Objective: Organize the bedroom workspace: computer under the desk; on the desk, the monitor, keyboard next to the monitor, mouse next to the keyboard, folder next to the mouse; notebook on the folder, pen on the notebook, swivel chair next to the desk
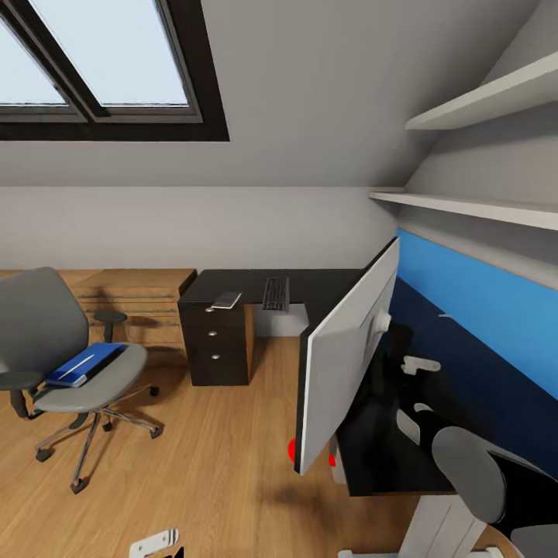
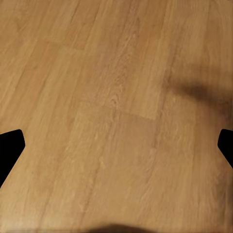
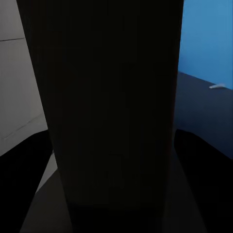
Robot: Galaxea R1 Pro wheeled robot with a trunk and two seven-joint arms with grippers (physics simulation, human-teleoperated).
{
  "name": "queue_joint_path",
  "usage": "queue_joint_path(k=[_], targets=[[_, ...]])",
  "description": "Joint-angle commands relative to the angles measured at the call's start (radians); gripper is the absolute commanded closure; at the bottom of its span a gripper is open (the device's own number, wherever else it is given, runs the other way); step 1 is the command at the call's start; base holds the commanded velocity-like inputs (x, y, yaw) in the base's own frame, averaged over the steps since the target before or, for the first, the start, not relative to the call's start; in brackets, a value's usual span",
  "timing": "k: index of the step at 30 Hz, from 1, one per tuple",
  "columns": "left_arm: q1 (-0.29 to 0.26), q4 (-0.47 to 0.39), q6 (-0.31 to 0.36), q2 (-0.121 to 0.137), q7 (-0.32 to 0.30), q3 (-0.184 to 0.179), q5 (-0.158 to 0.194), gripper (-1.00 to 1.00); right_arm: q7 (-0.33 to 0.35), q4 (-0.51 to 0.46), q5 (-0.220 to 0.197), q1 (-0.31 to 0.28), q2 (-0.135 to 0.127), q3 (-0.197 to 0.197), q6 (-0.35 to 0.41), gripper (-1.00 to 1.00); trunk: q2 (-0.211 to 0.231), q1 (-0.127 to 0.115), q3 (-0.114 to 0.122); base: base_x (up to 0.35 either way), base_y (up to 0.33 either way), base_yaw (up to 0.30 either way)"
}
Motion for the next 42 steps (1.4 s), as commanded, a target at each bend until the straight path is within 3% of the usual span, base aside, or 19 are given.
queue_joint_path(k=[1, 23, 42], targets=[[0.0, -0.002, 0.006, -0.001, 0.004, 0.0, 0.011, -1.0, -0.003, 0.022, 0.014, 0.0, 0.0, -0.02, -0.002, 1.0, 0.0, 0.0, -0.001, 0.0, 0.0, 0.005], [0.0, -0.002, 0.005, 0.0, 0.003, 0.004, 0.011, -1.0, -0.002, 0.022, 0.016, 0.0, -0.002, -0.02, -0.004, 1.0, 0.0, 0.0, -0.001, 0.0, -0.015, 0.0], [0.0, -0.002, 0.005, 0.0, 0.004, 0.013, 0.011, -1.0, -0.002, 0.024, 0.016, 0.0, -0.001, -0.02, -0.002, 1.0, 0.0, 0.0, -0.001, 0.0, -0.295, 0.0]])
